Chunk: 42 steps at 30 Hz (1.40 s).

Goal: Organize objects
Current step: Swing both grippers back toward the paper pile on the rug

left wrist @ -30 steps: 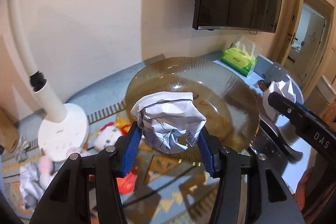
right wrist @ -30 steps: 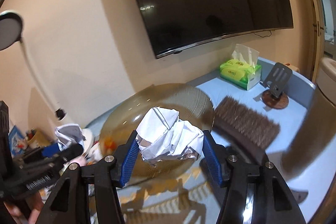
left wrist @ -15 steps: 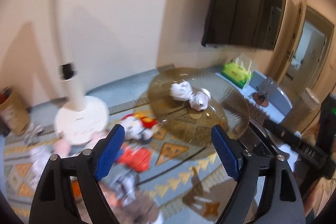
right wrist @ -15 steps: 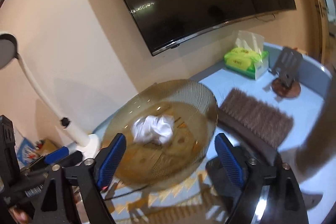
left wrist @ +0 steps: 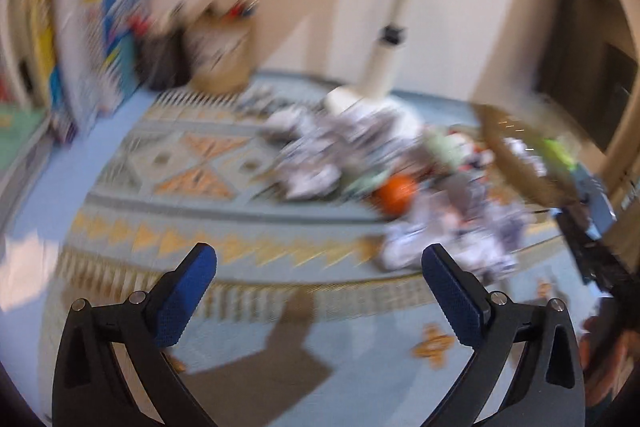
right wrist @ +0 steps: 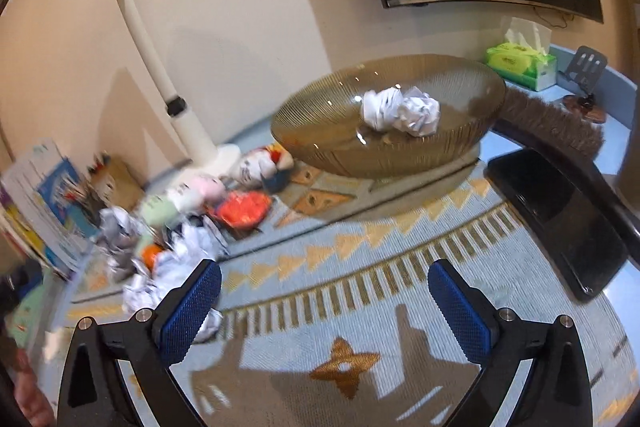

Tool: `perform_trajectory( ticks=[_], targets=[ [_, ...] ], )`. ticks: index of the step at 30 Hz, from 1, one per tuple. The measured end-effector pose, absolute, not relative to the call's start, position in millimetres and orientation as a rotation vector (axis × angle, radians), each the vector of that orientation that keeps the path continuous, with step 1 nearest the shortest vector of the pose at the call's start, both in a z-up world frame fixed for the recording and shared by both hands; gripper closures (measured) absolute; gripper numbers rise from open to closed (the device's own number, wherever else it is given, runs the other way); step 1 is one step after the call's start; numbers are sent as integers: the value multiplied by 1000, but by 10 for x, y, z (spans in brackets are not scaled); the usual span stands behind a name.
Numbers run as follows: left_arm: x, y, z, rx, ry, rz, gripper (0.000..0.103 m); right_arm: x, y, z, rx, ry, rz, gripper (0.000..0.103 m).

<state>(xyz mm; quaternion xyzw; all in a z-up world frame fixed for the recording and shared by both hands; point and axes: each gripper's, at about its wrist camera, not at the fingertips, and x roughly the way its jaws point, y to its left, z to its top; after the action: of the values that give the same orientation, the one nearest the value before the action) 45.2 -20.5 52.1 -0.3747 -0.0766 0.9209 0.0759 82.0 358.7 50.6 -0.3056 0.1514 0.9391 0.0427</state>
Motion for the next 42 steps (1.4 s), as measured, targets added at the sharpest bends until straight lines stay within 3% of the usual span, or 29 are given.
perform_trajectory(
  ticks=[5, 10, 21, 42],
  targets=[
    [471, -237, 389, -1096, -220, 2805, 1, 805, 3573, 470, -979, 446, 2904, 0],
    [556, -115, 386, -1048, -100, 2814, 1, 669, 3553, 357, -1118, 440, 2860, 0],
    [604, -47, 373, -1048, -29, 2821, 1, 630, 3203, 325, -1143, 126, 2825, 0],
    [474, 104, 331, -1154, 49, 2686, 1, 636, 3172, 349, -1142, 119, 2847, 0]
  ],
)
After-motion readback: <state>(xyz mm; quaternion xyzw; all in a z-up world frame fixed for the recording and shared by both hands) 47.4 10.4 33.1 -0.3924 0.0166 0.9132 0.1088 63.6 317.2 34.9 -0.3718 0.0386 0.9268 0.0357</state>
